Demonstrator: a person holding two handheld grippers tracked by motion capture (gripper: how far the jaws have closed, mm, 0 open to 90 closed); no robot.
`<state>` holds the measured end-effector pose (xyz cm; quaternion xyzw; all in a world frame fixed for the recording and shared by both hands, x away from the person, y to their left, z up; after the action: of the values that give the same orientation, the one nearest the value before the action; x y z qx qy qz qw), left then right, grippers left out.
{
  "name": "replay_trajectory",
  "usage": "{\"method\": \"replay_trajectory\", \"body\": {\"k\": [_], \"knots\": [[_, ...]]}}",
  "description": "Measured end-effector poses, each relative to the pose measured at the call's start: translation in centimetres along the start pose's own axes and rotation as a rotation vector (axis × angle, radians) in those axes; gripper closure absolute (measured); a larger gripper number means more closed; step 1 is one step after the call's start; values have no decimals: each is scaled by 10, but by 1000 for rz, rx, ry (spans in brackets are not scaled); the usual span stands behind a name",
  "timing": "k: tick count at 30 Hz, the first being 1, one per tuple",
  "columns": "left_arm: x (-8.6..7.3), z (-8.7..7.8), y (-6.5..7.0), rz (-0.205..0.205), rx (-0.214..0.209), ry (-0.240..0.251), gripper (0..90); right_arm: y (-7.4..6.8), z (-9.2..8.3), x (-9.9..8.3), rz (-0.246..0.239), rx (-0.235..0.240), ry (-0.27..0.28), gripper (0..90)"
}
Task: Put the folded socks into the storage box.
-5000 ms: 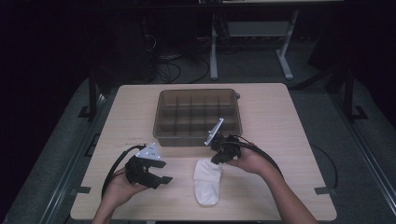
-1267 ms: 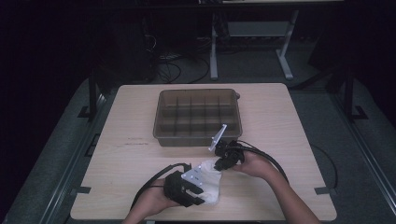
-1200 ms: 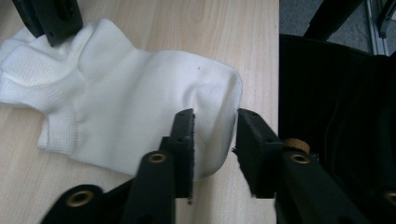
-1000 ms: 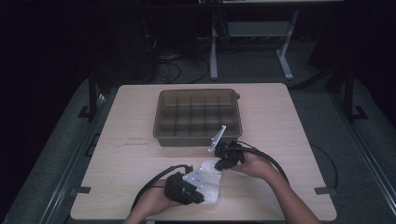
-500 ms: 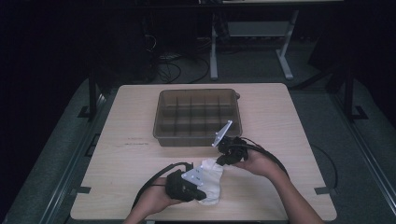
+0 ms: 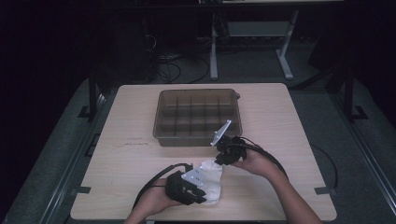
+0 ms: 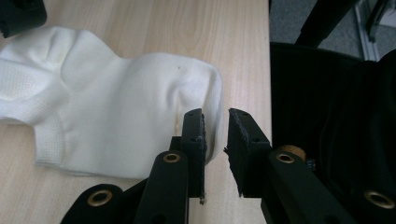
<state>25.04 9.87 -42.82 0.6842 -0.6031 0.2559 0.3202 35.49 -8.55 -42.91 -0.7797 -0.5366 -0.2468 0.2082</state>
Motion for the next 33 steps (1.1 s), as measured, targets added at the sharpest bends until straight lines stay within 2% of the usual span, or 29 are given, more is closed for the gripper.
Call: {"method": "replay_trajectory", "body": {"k": [6,10,17,22,30,33], "knots": [[2,-1,-2,-6,13,14,869,-10,-5,0,0,54,-4,828],[1,7,-4,-12,5,-4,883,-19,-1,-1,-10,91,-6,845],[-4,17,-3,-10,-12,-42,880,-15,13,-7,17,82,-39,847],[-5,18,-2,-10,-16,-49,871,-14,17,-7,20,81,-43,847],[-2,6,-5,-15,6,-21,826,-18,8,-6,16,75,-22,811],[-1,1,-7,-22,15,-17,819,-20,2,-5,-4,74,-4,799]]}}
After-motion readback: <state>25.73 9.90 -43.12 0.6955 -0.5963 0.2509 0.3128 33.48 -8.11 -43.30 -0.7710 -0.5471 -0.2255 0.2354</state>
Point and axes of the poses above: each handheld gripper's, and its own axes: z roughly forward along the jaws, x roughly out of its top, y roughly to its right, the point moved 1 cm from there along z, roughly forward along the jaws, and after that the axes turned 12 degrees about y, right-handed, at the moved point
